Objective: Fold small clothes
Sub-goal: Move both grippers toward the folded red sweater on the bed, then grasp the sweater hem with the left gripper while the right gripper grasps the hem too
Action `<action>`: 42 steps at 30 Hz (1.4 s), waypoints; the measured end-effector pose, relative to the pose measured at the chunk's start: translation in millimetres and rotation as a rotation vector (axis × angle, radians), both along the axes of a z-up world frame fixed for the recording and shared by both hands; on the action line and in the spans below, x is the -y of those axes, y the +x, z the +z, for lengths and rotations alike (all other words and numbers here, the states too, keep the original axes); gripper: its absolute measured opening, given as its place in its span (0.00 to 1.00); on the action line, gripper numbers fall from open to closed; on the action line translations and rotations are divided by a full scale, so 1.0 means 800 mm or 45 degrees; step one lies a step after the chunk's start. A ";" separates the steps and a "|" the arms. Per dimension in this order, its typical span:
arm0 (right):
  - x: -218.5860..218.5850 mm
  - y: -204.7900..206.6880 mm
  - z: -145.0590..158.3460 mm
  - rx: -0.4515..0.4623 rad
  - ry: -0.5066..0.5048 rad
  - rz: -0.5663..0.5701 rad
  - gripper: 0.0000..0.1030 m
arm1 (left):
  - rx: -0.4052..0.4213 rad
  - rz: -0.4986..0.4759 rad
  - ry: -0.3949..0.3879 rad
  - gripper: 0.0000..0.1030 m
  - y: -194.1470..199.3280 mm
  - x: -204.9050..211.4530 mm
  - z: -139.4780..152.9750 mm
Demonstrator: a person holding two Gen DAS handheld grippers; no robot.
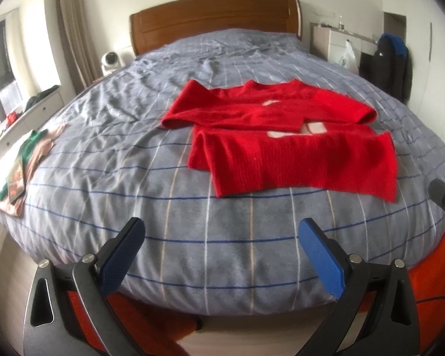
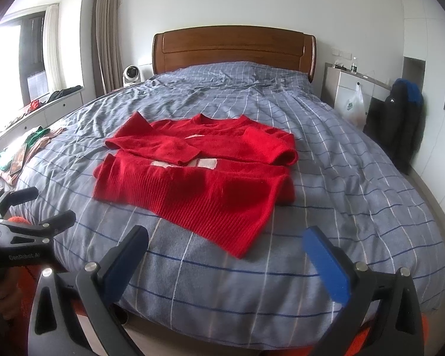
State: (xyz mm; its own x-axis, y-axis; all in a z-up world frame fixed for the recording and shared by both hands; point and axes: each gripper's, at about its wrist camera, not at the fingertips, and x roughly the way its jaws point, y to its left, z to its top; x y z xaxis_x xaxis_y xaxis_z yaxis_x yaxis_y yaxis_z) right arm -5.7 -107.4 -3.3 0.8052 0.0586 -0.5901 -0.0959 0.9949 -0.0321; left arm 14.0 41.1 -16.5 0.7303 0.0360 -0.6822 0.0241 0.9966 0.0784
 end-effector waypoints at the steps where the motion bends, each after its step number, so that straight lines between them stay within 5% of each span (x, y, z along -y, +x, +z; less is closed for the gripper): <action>1: 0.000 -0.001 0.001 0.003 -0.001 0.000 1.00 | -0.003 0.005 0.002 1.00 0.001 -0.002 -0.001; 7: 0.005 0.000 0.000 0.006 0.014 -0.018 1.00 | -0.028 -0.009 0.004 1.00 0.017 -0.007 -0.003; 9: 0.014 0.002 -0.002 0.009 0.051 -0.018 1.00 | -0.053 -0.055 -0.065 1.00 0.039 -0.022 -0.006; 15: 0.056 0.043 -0.040 -0.088 0.232 0.017 1.00 | -0.260 -0.138 -0.183 0.98 0.131 -0.049 -0.058; 18: 0.067 0.072 -0.060 -0.141 0.312 0.077 1.00 | -0.314 -0.182 -0.226 0.88 0.149 -0.042 -0.073; 19: 0.069 0.081 -0.066 -0.161 0.335 0.091 1.00 | -0.291 -0.193 -0.227 0.83 0.149 -0.037 -0.069; 21: 0.072 0.101 -0.083 -0.227 0.425 0.137 0.90 | -0.254 -0.228 -0.240 0.51 0.147 -0.030 -0.061; 22: 0.073 0.108 -0.089 -0.265 0.466 0.158 0.66 | -0.255 -0.250 -0.269 0.08 0.148 -0.027 -0.058; 23: 0.071 0.115 -0.097 -0.312 0.503 0.193 0.51 | -0.272 -0.251 -0.304 0.03 0.147 -0.030 -0.056; 24: 0.070 0.119 -0.101 -0.353 0.497 0.194 0.13 | -0.275 -0.236 -0.330 0.03 0.142 -0.035 -0.052; 25: 0.071 0.119 -0.102 -0.361 0.488 0.181 0.04 | -0.266 -0.235 -0.347 0.03 0.134 -0.040 -0.044; 30: 0.087 0.070 -0.057 -0.400 0.537 0.319 0.04 | -0.275 -0.338 -0.306 0.03 0.052 -0.059 -0.003; 33: 0.099 0.032 -0.045 -0.455 0.540 0.355 0.04 | -0.365 -0.377 -0.237 0.03 0.018 -0.056 -0.019; 38: 0.101 0.017 -0.100 -0.621 0.485 0.243 0.04 | -0.523 -0.304 -0.200 0.03 0.015 -0.045 -0.069; 42: 0.107 0.012 -0.119 -0.648 0.457 0.168 0.04 | -0.527 -0.272 -0.145 0.03 0.017 -0.040 -0.076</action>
State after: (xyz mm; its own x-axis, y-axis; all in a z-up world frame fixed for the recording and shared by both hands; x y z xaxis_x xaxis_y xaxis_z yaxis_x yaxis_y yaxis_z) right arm 4.2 -193.3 -98.7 0.4018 0.4034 -0.8221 -0.1337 0.9140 0.3832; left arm 27.3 73.5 -77.2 0.3793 -0.1773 -0.9081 0.2356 0.9676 -0.0906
